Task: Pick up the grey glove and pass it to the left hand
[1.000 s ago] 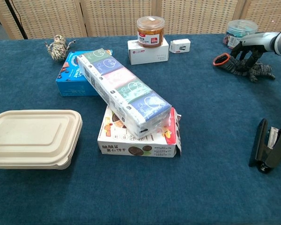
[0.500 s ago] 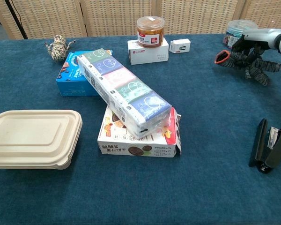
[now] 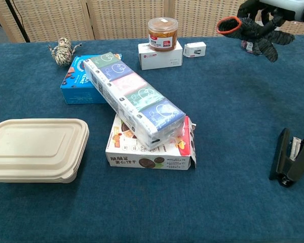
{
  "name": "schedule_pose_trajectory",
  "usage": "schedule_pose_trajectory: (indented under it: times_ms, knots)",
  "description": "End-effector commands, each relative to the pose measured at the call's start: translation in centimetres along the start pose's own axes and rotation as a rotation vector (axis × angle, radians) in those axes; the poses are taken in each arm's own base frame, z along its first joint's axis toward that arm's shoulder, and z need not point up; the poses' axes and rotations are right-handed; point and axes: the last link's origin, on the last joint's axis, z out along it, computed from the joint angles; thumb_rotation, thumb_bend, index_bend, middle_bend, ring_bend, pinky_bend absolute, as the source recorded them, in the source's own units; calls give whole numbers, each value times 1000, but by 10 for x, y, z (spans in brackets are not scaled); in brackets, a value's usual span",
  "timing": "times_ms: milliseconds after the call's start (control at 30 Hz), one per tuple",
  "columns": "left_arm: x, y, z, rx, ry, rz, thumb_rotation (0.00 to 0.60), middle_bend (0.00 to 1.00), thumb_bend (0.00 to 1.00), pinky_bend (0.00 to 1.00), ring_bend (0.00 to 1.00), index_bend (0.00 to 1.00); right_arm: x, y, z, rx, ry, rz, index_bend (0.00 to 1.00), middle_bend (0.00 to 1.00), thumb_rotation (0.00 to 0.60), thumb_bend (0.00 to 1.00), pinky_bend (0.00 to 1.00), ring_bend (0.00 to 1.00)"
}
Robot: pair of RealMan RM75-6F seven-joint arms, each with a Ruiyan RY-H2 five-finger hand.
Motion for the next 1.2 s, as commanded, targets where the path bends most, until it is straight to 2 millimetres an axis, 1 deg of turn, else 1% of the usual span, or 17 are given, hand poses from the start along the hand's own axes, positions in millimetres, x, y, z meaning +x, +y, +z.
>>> schedule_pose_trajectory:
  times_ms: [33, 200, 267, 400, 567, 700, 833, 933, 1100, 1200]
  knots:
    - [19, 23, 27, -109, -38, 11, 600, 0, 0, 0, 0, 0, 24, -28, 0, 83, 112, -83, 571, 537, 600, 472, 686, 502]
    - [32, 60, 56, -250, -196, -40, 600, 0, 0, 0, 0, 0, 29, -70, -3, 99, 155, -115, 572, 539, 600, 473, 688, 504]
    - [36, 70, 64, -283, -227, -51, 600, 0, 0, 0, 0, 0, 28, -82, -6, 97, 149, -123, 572, 539, 600, 474, 688, 504]
    - [41, 97, 83, -352, -301, -103, 600, 0, 0, 0, 0, 0, 25, -113, -13, 100, 134, -126, 572, 539, 600, 479, 688, 504]
    - [42, 124, 100, -418, -360, -171, 600, 0, 0, 0, 0, 0, 22, -139, -17, 90, 115, -90, 571, 539, 600, 485, 688, 504]
    - [40, 148, 108, -473, -404, -225, 600, 0, 0, 0, 0, 0, 21, -157, -19, 86, 103, -33, 571, 539, 600, 487, 688, 504]
    - [40, 165, 115, -511, -430, -251, 600, 0, 0, 0, 0, 0, 20, -167, -18, 78, 99, 1, 571, 539, 600, 488, 688, 504]
    - [40, 174, 118, -529, -442, -269, 600, 0, 0, 0, 0, 0, 18, -170, -17, 65, 85, 43, 571, 539, 600, 489, 688, 504]
    - [40, 183, 123, -549, -452, -273, 600, 0, 0, 0, 0, 0, 15, -171, -20, 47, 53, 141, 570, 538, 600, 494, 688, 504]
    - [41, 185, 126, -557, -443, -262, 600, 0, 0, 0, 0, 0, 14, -169, -24, 46, 39, 172, 570, 538, 600, 495, 688, 504]
